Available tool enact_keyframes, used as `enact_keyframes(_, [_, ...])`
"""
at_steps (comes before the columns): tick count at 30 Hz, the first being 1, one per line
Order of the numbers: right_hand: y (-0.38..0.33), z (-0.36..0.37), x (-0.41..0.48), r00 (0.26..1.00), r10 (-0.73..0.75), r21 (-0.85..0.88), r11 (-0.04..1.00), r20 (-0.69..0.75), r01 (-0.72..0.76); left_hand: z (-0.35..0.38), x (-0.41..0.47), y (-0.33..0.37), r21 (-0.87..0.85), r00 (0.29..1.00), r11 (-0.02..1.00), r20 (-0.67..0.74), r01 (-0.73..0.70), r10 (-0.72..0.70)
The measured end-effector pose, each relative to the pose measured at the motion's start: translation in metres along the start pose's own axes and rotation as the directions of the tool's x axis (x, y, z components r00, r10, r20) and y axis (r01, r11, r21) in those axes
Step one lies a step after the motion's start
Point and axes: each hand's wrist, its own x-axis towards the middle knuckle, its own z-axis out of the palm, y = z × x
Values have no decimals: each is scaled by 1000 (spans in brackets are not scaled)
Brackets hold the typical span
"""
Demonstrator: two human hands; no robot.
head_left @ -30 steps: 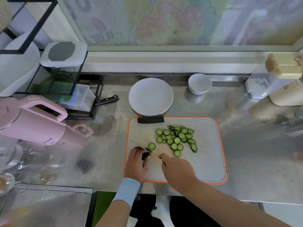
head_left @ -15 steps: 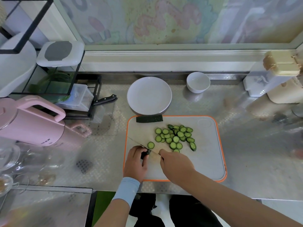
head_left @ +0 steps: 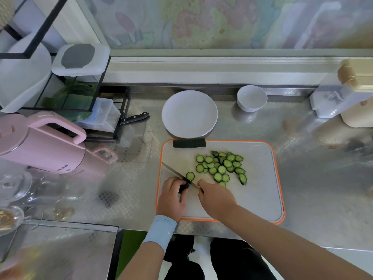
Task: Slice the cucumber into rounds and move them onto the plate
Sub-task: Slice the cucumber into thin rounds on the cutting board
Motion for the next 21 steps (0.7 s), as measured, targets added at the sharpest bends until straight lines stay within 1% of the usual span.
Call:
enact_keyframes(4, [0,-3,-4,1000,-19,4,1000,-7,19,1,-3,1,-17,1000,1000,-21,13,-13])
enact_keyframes(9, [0,-6,-21,994,-71,-42,997,-81,67,3,-1,-8,-50,999,999,-51,-10,8])
enact_keyframes(21, [7,-11,-45,992,-74,-70,995,-104,67,1,0,-8,-60,998,998,-65,-11,7])
